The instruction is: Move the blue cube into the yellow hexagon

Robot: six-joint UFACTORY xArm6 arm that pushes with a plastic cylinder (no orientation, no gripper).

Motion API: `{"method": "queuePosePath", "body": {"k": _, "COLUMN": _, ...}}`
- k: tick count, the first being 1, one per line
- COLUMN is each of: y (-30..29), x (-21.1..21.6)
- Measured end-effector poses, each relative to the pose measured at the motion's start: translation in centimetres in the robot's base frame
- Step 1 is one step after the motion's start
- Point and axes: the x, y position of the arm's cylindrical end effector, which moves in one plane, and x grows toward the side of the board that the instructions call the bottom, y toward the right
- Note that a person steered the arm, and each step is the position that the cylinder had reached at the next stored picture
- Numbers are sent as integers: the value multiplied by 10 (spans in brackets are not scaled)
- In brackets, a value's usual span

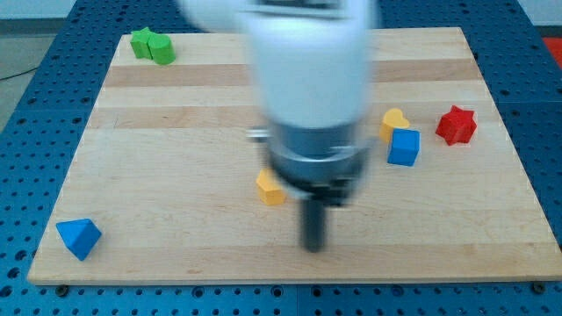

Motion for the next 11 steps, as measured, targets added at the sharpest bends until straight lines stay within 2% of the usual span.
{"method": "queuePosePath", "body": {"k": 1, "y": 127, "x": -23}}
{"method": "queuePosePath", "body": {"k": 2, "y": 174, "x": -63}}
{"method": "queuePosePath", "body": {"k": 3, "y": 143, "x": -111}}
{"method": "queuePosePath", "body": {"k": 4, "y": 123, "x": -138}}
{"method": "queuePosePath", "body": {"k": 5, "y": 83, "x": -146}}
{"method": "queuePosePath", "body": {"k": 7, "y": 23, "x": -118}}
{"method": "queuePosePath", "body": {"k": 9, "y": 17, "x": -70}}
{"method": "queuePosePath", "body": {"k": 11, "y": -54, "x": -69}}
